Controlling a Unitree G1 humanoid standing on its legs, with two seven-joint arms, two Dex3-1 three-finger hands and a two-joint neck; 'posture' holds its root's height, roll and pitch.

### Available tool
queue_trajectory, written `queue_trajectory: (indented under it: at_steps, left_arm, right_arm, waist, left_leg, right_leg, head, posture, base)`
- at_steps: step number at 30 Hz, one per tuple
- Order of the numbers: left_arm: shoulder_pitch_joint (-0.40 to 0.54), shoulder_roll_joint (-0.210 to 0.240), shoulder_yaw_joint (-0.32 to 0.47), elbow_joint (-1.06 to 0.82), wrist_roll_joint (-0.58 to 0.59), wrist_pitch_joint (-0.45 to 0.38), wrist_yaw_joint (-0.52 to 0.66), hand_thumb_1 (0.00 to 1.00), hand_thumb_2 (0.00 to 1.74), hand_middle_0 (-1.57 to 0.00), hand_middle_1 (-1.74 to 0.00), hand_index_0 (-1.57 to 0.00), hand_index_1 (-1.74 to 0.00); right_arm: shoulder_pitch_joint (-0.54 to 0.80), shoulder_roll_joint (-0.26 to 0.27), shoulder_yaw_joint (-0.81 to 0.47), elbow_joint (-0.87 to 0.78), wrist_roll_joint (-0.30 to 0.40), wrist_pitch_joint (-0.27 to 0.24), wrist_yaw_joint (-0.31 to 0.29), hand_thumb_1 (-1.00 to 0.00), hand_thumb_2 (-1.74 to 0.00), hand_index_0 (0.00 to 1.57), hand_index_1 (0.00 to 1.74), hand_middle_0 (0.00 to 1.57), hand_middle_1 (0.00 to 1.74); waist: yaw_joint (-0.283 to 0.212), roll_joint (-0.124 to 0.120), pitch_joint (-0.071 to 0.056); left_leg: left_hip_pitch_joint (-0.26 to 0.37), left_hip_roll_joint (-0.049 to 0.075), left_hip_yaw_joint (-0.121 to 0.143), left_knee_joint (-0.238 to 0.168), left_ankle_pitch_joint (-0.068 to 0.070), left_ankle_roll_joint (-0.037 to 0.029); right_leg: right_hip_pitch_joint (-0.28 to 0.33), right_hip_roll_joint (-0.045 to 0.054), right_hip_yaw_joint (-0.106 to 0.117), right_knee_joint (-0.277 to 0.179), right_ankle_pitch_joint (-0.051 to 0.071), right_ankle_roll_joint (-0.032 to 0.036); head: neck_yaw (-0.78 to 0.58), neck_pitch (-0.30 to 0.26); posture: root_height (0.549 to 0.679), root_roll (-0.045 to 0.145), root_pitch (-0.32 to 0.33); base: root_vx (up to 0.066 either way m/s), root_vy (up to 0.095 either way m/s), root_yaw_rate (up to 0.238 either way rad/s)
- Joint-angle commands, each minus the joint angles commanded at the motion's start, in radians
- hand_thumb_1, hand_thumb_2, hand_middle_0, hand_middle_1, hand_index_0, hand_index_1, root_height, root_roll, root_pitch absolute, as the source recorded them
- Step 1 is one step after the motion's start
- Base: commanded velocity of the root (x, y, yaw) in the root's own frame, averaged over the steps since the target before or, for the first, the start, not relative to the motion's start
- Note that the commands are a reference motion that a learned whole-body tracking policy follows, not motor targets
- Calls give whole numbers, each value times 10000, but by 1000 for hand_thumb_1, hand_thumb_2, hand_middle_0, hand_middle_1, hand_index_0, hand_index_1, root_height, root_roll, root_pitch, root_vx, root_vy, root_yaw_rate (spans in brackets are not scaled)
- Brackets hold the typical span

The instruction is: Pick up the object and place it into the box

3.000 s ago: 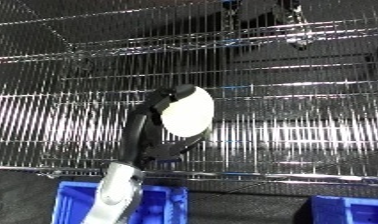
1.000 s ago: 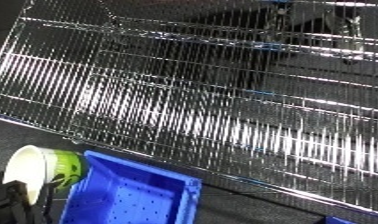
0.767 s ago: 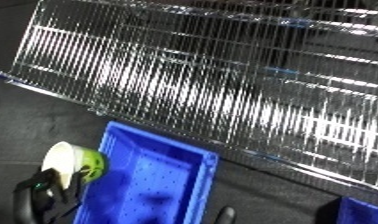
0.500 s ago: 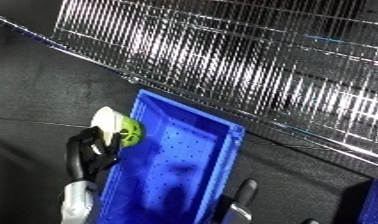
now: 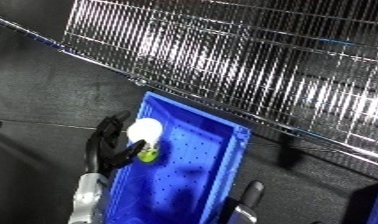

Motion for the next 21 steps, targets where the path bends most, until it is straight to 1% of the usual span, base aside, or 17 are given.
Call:
queue_trajectory:
  at_steps: [6, 11, 14, 15, 16, 18, 19, 20, 21]
  left_arm:
    - [-24, -45, -50, 128, -52, 148, -206, 0, 0, 0, 0, 0, 0]
    - [-8, -105, -189, 122, 87, 296, -428, 0, 0, 0, 0, 0, 0]
    - [19, -183, -389, 51, -40, 543, -763, 0, 0, 0, 0, 0, 0]
    - [44, -254, -545, -13, -167, 728, -1004, 0, 0, 0, 0, 0, 0]
    - [44, -254, -545, -13, -167, 728, -1004, 0, 0, 0, 0, 0, 0]
    - [72, -357, -700, -88, -278, 862, -1209, 0, 0, 0, 0, 0, 0]
    - [90, -473, -853, -183, -355, 961, -1373, 0, 0, 0, 0, 0, 0]
    - [90, -473, -853, -183, -355, 961, -1373, 0, 0, 0, 0, 0, 0]
    - [95, -536, -940, -240, -396, 1024, -1461, 0, 0, 0, 0, 0, 0]
  right_arm:
    - [-23, 35, 3, -77, -21, 30, -43, 0, 0, 0, 0, 0, 0]
    - [-47, 57, -3, -140, -43, 34, -76, 0, 0, 0, 0, 0, 0]
    - [-76, 49, 0, -212, -78, 13, -92, 0, 0, 0, 0, 0, 0]
    - [-117, 26, 9, -294, -118, 15, -149, 0, 0, 0, 0, 0, 0]
    - [-117, 26, 9, -294, -118, 15, -149, 0, 0, 0, 0, 0, 0]
    - [-182, -3, 15, -385, -186, 41, -242, 0, 0, 0, 0, 0, 0]
    - [-277, -34, 20, -465, -254, 79, -350, 0, 0, 0, 0, 0, 0]
    - [-277, -34, 20, -465, -254, 79, -350, 0, 0, 0, 0, 0, 0]
    - [-338, -63, 20, -499, -288, 107, -406, 0, 0, 0, 0, 0, 0]
  waist:
    - [-36, 11, 0]
    - [-76, 35, 0]
    - [-125, 84, 0]
    - [-171, 137, 0]
    - [-171, 137, 0]
    - [-220, 206, 0]
    - [-267, 285, 0]
    - [-267, 285, 0]
    - [-291, 333, 0]
  left_leg:
    - [28, -19, 16, -23, -21, 2]
    - [48, -25, 49, 14, -62, 24]
    - [39, -24, 90, 106, -114, 48]
    - [36, -24, 125, 167, -144, 57]
    - [36, -24, 125, 167, -144, 57]
    - [30, -24, 167, 218, -164, 57]
    - [13, -19, 215, 269, -175, 56]
    - [13, -19, 215, 269, -175, 56]
    - [-5, -14, 242, 304, -183, 56]
  right_leg:
    - [21, 3, 10, -114, 61, 37]
    - [43, -5, 7, -156, 105, 69]
    - [36, -18, 18, -163, 154, 104]
    - [24, -21, 41, -178, 195, 125]
    - [24, -21, 41, -178, 195, 125]
    - [-1, -20, 75, -198, 240, 137]
    - [-41, -18, 110, -216, 293, 146]
    - [-41, -18, 110, -216, 293, 146]
    - [-74, -16, 132, -216, 321, 151]
  head:
    - [289, 168]
    - [639, 224]
    - [1176, 227]
    - [1516, 274]
    - [1516, 274]
    - [2104, 349]
    - [2640, 430]
    - [2640, 430]
    - [2910, 466]
  posture:
    - [647, 30, 53]
    - [648, 28, 52]
    - [648, 27, 51]
    - [648, 26, 50]
    - [648, 26, 50]
    - [648, 27, 50]
    - [648, 28, 50]
    - [648, 28, 50]
    - [648, 28, 50]
  base:
    - [-5, -15, -33]
    - [0, -25, -59]
    - [-10, -19, -113]
    - [-18, -4, -127]
    - [-18, -4, -127]
    - [-20, 1, -129]
    - [-26, 3, -136]
    - [-26, 3, -136]
    - [-29, 6, -139]
